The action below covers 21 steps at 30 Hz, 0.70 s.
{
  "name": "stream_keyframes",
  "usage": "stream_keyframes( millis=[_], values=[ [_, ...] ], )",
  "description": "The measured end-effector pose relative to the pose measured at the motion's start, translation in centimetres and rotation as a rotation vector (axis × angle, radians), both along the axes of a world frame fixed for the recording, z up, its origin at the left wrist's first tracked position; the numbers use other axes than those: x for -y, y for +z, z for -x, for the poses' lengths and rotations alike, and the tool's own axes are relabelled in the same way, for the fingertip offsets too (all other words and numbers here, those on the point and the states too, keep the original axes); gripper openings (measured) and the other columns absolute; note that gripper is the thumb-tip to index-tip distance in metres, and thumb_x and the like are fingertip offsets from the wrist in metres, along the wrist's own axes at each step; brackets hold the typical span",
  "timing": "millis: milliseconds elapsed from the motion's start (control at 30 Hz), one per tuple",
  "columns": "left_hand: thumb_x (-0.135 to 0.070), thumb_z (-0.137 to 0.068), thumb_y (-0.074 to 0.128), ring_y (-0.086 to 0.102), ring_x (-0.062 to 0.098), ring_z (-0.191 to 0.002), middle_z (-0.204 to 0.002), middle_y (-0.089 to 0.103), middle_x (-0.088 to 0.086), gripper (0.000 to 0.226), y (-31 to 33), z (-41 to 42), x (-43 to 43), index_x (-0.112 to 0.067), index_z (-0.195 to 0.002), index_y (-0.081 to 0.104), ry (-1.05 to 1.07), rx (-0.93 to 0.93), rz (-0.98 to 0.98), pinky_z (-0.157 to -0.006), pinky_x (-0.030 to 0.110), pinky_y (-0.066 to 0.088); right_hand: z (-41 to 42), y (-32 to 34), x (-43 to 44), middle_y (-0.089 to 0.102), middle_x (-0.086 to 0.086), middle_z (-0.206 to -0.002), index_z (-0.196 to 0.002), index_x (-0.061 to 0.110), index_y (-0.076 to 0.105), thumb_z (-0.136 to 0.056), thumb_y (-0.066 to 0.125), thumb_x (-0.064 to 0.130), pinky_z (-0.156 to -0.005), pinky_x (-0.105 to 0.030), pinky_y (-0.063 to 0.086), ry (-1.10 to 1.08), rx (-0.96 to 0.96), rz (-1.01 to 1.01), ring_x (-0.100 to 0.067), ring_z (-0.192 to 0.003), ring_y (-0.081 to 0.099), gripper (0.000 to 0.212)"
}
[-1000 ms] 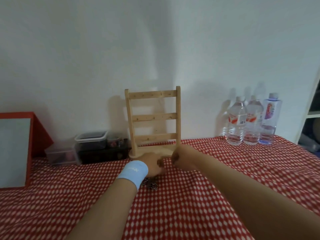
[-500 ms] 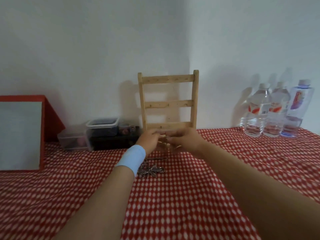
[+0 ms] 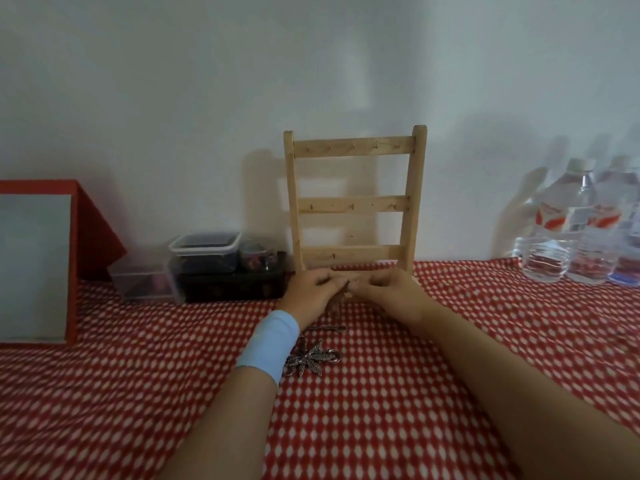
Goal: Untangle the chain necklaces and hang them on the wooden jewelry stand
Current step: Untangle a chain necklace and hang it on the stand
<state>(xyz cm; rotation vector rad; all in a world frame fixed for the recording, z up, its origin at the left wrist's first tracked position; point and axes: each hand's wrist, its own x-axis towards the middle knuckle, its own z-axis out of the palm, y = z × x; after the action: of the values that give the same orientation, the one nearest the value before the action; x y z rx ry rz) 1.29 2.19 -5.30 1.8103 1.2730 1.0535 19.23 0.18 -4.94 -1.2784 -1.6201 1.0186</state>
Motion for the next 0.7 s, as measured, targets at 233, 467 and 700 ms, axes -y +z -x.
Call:
stream_keyframes(
  millis=[233, 467, 700],
  values=[
    [-0.024, -0.098, 0.053, 0.067, 0.019, -0.089, -0.094, 0.074, 0.011, 0.029, -0.9, 0.2, 0.4, -0.006, -0.096, 0.075, -0.001, 0.085, -0.041, -0.081, 0.026, 0.051, -0.9, -1.1, -0.6, 0.051, -0.003, -0.059, -0.055, 0.021, 0.062, -0.1, 0.062, 0.028, -0.056, -0.027, 0.038, 0.06, -0.133, 0.03, -0.014, -0.054, 0.044, 0.046],
    [-0.021, -0.094, 0.061, 0.068, 0.011, -0.096, -0.099, 0.074, -0.001, 0.015, -0.6, -0.4, 0.6, -0.025, -0.106, 0.068, -0.041, 0.104, -0.009, -0.086, 0.022, 0.053, -0.7, -1.6, 0.1, 0.073, -0.008, -0.079, -0.084, 0.01, 0.078, -0.101, 0.062, 0.022, -0.057, -0.024, 0.049, 0.091, -0.326, 0.026, -0.015, -0.062, 0.06, 0.026],
    [-0.027, -0.086, 0.072, 0.064, -0.006, -0.084, -0.086, 0.072, -0.015, 0.006, 0.6, -0.7, 1.3, -0.023, -0.089, 0.076, 0.002, -0.073, -0.118, -0.08, 0.012, 0.047, -0.3, -1.5, 0.6, 0.074, -0.009, -0.08, -0.088, 0.008, 0.077, -0.102, 0.059, 0.021, -0.058, -0.031, 0.053, -0.001, -0.346, 0.032, -0.017, -0.063, 0.064, 0.027]
  ],
)
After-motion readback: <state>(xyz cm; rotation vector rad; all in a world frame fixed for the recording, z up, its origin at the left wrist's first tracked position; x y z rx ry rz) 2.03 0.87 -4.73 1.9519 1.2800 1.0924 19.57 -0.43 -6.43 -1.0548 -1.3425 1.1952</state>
